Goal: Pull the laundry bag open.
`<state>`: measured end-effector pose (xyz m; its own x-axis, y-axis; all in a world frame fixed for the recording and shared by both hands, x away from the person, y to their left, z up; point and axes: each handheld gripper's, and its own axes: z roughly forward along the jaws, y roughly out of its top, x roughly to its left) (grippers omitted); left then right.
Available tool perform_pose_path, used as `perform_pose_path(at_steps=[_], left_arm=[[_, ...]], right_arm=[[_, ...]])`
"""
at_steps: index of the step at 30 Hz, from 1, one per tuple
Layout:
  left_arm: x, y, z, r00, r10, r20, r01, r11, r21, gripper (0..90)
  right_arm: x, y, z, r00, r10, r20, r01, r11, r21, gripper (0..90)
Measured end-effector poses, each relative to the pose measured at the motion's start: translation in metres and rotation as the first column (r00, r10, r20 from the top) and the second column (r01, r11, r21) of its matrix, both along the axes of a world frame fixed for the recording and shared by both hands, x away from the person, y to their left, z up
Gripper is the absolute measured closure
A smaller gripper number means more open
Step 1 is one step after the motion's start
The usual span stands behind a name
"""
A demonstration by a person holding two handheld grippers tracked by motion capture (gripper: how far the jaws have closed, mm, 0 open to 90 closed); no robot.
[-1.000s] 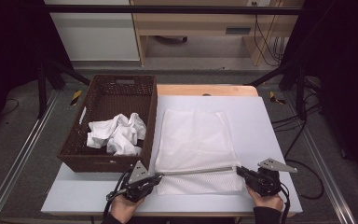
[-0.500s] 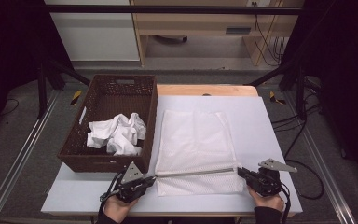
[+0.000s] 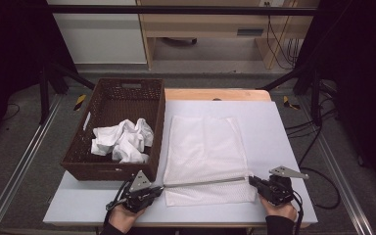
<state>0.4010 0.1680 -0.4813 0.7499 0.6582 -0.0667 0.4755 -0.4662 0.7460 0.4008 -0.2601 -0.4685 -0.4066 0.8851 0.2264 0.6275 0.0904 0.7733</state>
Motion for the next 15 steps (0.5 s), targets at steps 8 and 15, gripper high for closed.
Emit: perform_pose_path(at_steps=[8, 15], left_arm=[[-0.001, -0.003, 0.0, 0.9994, 0.035, 0.004, -0.035, 0.9994, -0.007, 72.5], [-0.014, -0.007, 0.01, 0.9978, 0.042, 0.051, -0.039, 0.9969, -0.069, 60.3]], right_arm=[[0.0, 0.005, -0.006, 0.9999, 0.004, 0.014, -0.003, 0.997, -0.074, 77.2], [-0.01, 0.007, 0.003, 0.9939, 0.006, 0.111, 0.004, 0.996, -0.087, 64.0]])
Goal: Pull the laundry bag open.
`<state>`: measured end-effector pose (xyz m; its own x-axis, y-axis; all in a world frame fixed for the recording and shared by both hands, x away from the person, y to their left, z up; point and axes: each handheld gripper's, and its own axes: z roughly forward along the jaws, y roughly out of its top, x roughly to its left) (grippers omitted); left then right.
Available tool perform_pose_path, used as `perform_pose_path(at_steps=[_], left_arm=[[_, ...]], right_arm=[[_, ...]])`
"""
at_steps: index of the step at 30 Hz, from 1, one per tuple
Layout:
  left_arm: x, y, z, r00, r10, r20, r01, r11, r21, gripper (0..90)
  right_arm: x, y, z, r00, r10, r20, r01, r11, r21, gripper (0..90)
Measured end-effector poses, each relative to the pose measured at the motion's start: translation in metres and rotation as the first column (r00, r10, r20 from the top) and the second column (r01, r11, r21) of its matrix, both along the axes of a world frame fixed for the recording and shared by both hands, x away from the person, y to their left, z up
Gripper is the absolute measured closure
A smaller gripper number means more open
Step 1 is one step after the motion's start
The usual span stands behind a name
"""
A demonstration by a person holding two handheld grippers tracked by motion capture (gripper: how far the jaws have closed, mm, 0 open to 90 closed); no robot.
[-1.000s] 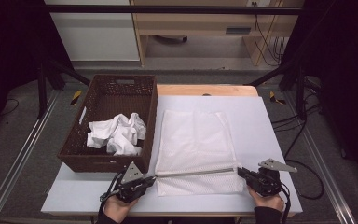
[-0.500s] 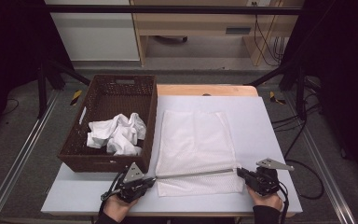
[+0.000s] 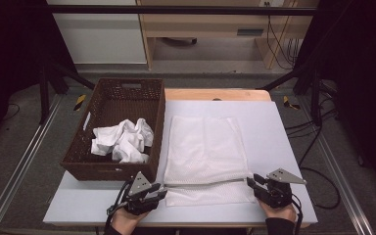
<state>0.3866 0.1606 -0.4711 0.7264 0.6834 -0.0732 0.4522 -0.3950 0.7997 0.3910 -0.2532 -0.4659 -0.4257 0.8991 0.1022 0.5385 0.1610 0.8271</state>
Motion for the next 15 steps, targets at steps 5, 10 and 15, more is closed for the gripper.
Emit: perform_pose_path(at_steps=[5, 10, 15], left_arm=[[-0.01, -0.011, 0.002, 0.9992, -0.036, 0.018, 0.036, 0.9991, -0.021, 59.4], [-0.009, -0.02, -0.01, 0.9989, -0.045, -0.015, 0.045, 0.9989, 0.015, 58.9], [-0.008, -0.022, -0.017, 0.999, -0.04, -0.02, 0.04, 0.999, 0.019, 57.3]], right_arm=[[-0.006, 0.005, 0.006, 0.9981, 0.052, 0.033, -0.052, 0.999, 0.009, 64.3], [0.001, 0.015, -0.005, 0.991, 0.106, -0.082, -0.107, 0.994, -0.011, 59.6], [0.005, 0.027, -0.014, 0.9796, 0.138, -0.146, -0.145, 0.989, -0.041, 49.7]])
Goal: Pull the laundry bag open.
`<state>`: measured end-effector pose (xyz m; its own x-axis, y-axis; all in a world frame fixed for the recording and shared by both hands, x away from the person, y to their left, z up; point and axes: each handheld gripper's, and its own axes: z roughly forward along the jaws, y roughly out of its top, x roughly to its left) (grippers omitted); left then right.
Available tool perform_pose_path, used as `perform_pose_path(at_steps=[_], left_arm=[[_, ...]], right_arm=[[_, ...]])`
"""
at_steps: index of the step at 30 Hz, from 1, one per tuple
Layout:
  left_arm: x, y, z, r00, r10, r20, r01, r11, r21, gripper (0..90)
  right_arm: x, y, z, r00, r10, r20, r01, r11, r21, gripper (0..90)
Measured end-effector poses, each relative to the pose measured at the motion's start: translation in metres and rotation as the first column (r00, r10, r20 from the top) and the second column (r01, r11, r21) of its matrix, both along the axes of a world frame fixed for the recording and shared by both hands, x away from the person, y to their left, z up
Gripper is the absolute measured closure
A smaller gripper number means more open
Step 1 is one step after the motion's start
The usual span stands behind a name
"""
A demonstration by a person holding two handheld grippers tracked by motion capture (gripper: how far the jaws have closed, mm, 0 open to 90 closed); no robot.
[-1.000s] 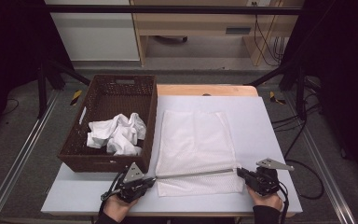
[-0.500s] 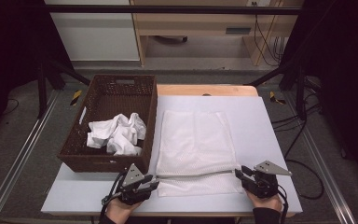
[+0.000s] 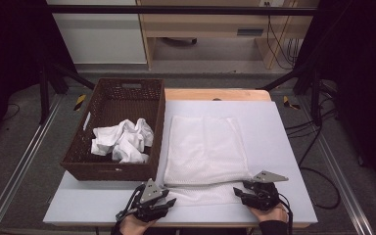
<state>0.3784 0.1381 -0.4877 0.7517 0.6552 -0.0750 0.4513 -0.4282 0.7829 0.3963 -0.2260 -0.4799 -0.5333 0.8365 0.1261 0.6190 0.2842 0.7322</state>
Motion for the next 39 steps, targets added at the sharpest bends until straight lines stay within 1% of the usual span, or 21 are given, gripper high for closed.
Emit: perform_pose_path(at_steps=[1, 4, 7, 8, 10, 12, 15, 16, 19, 20, 23, 25, 26, 28, 30, 31, 33, 35, 37, 38, 39], left_arm=[[0.0, 0.0, -0.001, 1.0, -0.001, 0.001, 0.001, 1.0, -0.004, 56.9], [-0.001, -0.002, -0.002, 0.9999, 0.004, 0.016, -0.004, 1.0, 0.0, 56.2], [-0.003, -0.005, -0.002, 0.9996, 0.013, 0.024, -0.014, 0.9997, 0.021, 57.8], [-0.003, -0.005, -0.001, 0.9995, 0.017, 0.026, -0.018, 0.9995, 0.027, 59.2], [-0.003, -0.007, -0.001, 0.9991, 0.029, 0.031, -0.031, 0.9988, 0.039, 62.9], [-0.004, -0.008, -0.001, 0.9983, 0.038, 0.044, -0.04, 0.9977, 0.054, 67.4], [-0.004, -0.007, -0.001, 0.9979, 0.035, 0.054, -0.038, 0.9976, 0.058, 73.3], [-0.003, -0.006, -0.001, 0.9979, 0.037, 0.054, -0.04, 0.9975, 0.058, 76.5], [-0.002, -0.005, -0.001, 0.9977, 0.04, 0.055, -0.043, 0.9973, 0.059, 83.4], [-0.002, -0.004, -0.001, 0.9977, 0.04, 0.055, -0.043, 0.9973, 0.059, 85.8], [-0.001, -0.003, -0.001, 0.9983, 0.035, 0.046, -0.037, 0.9982, 0.046, 88.5], [0.0, -0.002, -0.001, 0.9988, 0.033, 0.038, -0.034, 0.9986, 0.039, 88.9], [0.0, -0.001, 0.0, 0.9991, 0.03, 0.032, -0.031, 0.9988, 0.038, 88.9], [0.001, 0.002, 0.003, 0.9997, 0.02, 0.016, -0.02, 0.9993, 0.032, 89.0], [0.0, 0.006, 0.008, 0.9999, 0.014, 0.004, -0.014, 0.9995, 0.029, 89.0], [0.0, 0.01, 0.011, 0.9999, 0.008, -0.012, -0.008, 0.9996, 0.027, 89.0], [-0.001, 0.013, 0.013, 0.9996, 0.002, -0.027, -0.001, 0.9991, 0.043, 89.0], [-0.003, 0.013, 0.011, 0.9989, -0.008, -0.046, 0.01, 0.9983, 0.057, 88.9], [-0.004, 0.01, 0.008, 0.9991, -0.013, -0.04, 0.016, 0.997, 0.076, 88.7], [-0.005, 0.009, 0.008, 0.9994, -0.015, -0.032, 0.017, 0.9968, 0.078, 88.6], [-0.005, 0.009, 0.009, 0.9995, -0.013, -0.027, 0.015, 0.9978, 0.065, 88.2]], right_arm=[[0.0, 0.002, -0.001, 0.9999, 0.004, -0.013, -0.004, 1.0, -0.008, 48.5], [-0.001, 0.006, -0.002, 0.9999, 0.015, -0.008, -0.015, 1.0, -0.018, 44.6], [-0.002, 0.008, -0.002, 1.0, 0.004, -0.006, -0.005, 1.0, -0.03, 45.8], [-0.002, 0.009, -0.001, 1.0, 0.001, -0.006, -0.001, 0.999, -0.044, 48.2], [-0.003, 0.012, -0.001, 0.9998, -0.018, 0.008, 0.019, 0.996, -0.092, 54.5], [-0.003, 0.015, 0.0, 0.9996, -0.022, 0.019, 0.025, 0.992, -0.127, 57.2], [-0.003, 0.015, 0.001, 0.9992, -0.034, 0.021, 0.036, 0.99, -0.135, 66.7], [-0.003, 0.015, 0.001, 0.9991, -0.04, 0.014, 0.041, 0.991, -0.125, 76.1], [-0.003, 0.013, 0.002, 0.9992, -0.04, 0.001, 0.039, 0.992, -0.116, 87.8], [-0.003, 0.012, 0.002, 0.9995, -0.03, -0.005, 0.029, 0.993, -0.111, 89.3], [-0.004, 0.013, 0.004, 0.9996, -0.025, -0.015, 0.023, 0.993, -0.113, 90.0], [-0.004, 0.011, 0.004, 0.9996, -0.012, -0.024, 0.009, 0.995, -0.098, 90.0], [-0.004, 0.009, 0.006, 0.9995, -0.003, -0.032, 0.001, 0.997, -0.077, 90.0], [-0.006, 0.006, 0.009, 0.9996, 0.008, -0.027, -0.009, 0.999, -0.041, 90.0], [-0.01, 0.002, 0.014, 0.9994, 0.031, -0.018, -0.031, 1.0, 0.0, 90.0], [-0.011, 0.001, 0.016, 0.9991, 0.037, -0.023, -0.037, 0.999, 0.014, 90.0], [-0.015, 0.001, 0.015, 0.9979, 0.056, -0.034, -0.056, 0.998, 0.016, 90.0], [-0.018, 0.003, 0.01, 0.9939, 0.07, -0.085, -0.069, 0.998, 0.012, 89.5], [-0.018, 0.005, 0.005, 0.9904, 0.085, -0.109, -0.086, 0.996, -0.002, 87.2], [-0.018, 0.006, 0.005, 0.9897, 0.087, -0.114, -0.087, 0.996, 0.002, 84.5], [-0.018, 0.007, 0.005, 0.9916, 0.086, -0.096, -0.086, 0.996, 0.003, 79.7]])
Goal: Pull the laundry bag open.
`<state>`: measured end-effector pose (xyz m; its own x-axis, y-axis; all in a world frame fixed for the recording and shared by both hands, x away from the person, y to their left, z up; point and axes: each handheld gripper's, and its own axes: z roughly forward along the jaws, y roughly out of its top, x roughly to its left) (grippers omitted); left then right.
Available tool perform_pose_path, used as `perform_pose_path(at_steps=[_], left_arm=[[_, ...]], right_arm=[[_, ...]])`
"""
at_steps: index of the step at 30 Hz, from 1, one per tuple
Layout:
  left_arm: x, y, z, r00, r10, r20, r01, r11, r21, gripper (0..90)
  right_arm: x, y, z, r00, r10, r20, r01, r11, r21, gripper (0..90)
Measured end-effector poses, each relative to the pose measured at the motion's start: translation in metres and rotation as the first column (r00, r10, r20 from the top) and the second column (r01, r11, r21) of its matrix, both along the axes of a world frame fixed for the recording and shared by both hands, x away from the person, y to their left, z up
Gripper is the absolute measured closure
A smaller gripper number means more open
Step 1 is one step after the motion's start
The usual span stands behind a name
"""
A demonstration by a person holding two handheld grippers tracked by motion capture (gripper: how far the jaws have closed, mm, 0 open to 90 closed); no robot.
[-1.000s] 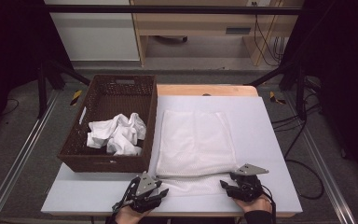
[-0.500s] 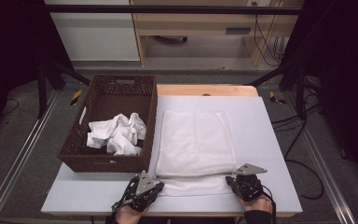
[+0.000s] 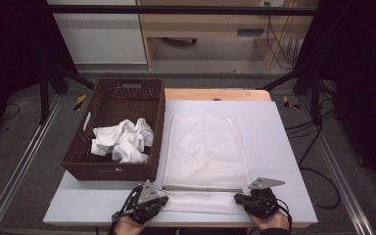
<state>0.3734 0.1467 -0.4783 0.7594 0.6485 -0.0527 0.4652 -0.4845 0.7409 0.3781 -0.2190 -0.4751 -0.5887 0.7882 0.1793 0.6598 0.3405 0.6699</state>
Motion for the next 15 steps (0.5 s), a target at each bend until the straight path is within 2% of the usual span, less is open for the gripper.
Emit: perform_pose_path(at_steps=[2, 3, 5, 7, 9, 12, 15], left_arm=[[0.0, 0.001, 0.003, 0.9998, 0.0, 0.02, 0.001, 0.9994, -0.036, 83.1], [0.0, 0.001, 0.003, 0.9998, 0.0, 0.022, 0.001, 0.9988, -0.048, 79.9], [0.0, -0.002, 0.005, 0.9995, 0.002, 0.032, 0.001, 0.9977, -0.068, 75.6], [0.001, -0.007, 0.005, 0.9991, 0.0, 0.041, 0.003, 0.9968, -0.08, 71.9], [0.002, -0.014, 0.003, 0.9987, -0.014, 0.049, 0.018, 0.9967, -0.08, 70.9], [0.005, -0.026, -0.001, 0.9985, -0.025, 0.048, 0.029, 0.9968, -0.074, 71.2], [0.008, -0.03, -0.005, 0.9988, -0.029, 0.04, 0.032, 0.9968, -0.073, 76.4]], right_arm=[[0.0, -0.001, 0.004, 0.9989, 0.002, 0.047, -0.003, 1.0, 0.015, 73.0], [0.0, -0.002, 0.006, 0.9963, -0.006, 0.086, 0.003, 0.999, 0.033, 67.7], [0.001, -0.001, 0.008, 0.9934, -0.02, 0.113, 0.014, 0.998, 0.056, 65.2], [0.004, 0.002, 0.01, 0.987, -0.022, 0.159, 0.011, 0.998, 0.067, 56.0], [0.007, 0.009, 0.01, 0.9824, -0.018, 0.186, 0.007, 0.998, 0.059, 54.4], [0.016, 0.021, 0.009, 0.9824, 0.013, 0.186, -0.024, 0.998, 0.054, 53.5], [0.023, 0.033, 0.005, 0.9831, 0.035, 0.18, -0.041, 0.999, 0.03, 52.2]])
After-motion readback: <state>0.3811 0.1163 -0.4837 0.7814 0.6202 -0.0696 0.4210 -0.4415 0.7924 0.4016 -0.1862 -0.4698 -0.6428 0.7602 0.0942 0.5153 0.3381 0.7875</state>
